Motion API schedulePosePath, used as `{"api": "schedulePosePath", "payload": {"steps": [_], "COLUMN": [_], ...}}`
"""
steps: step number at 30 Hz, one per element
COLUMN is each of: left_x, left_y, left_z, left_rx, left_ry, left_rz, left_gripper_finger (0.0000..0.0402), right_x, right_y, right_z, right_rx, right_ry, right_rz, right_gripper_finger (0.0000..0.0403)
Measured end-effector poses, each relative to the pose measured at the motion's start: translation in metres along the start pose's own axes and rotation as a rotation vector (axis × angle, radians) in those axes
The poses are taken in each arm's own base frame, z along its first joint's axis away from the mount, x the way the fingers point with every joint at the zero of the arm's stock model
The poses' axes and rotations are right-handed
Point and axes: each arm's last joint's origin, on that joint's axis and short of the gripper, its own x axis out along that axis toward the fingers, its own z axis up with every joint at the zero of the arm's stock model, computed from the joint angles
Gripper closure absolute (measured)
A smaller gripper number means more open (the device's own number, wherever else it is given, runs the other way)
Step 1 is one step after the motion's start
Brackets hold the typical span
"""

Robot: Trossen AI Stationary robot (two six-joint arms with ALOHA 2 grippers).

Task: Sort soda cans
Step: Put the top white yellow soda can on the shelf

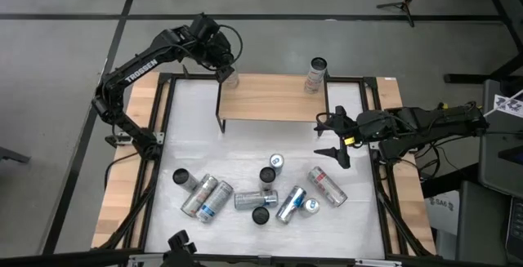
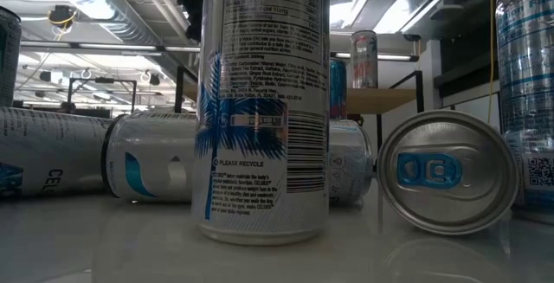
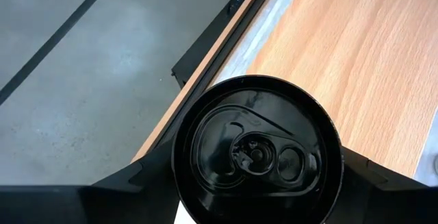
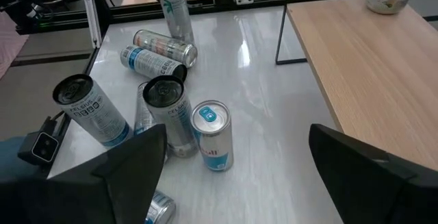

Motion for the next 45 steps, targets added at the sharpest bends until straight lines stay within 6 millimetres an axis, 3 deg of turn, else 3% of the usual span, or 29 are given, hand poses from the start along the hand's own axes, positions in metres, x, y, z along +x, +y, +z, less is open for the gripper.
{"api": "schedulePosePath", "payload": {"steps": [21, 27, 45], "left_x": [0.0003, 0.0002, 0.0003], "left_y": [-0.0026, -0.005, -0.004], "left_z": [0.0014, 0.0018, 0.0016], "left_rx": [0.171, 0.167, 0.156], "left_ry": [-0.014, -0.031, -0.025], "left_rz": [-0.011, -0.089, -0.06], "left_gripper_finger": [0.0147, 0.0147, 0.0146], "right_x": [0.0, 0.0, 0.0], "right_y": [0.0, 0.0, 0.0], "right_z": [0.0, 0.0, 0.0], "right_rx": [0.0, 0.0, 0.0], "right_ry": [0.0, 0.0, 0.0], "right_rz": [0.0, 0.0, 0.0], "right_gripper_finger": [0.0052, 0.0052, 0.0052]}}
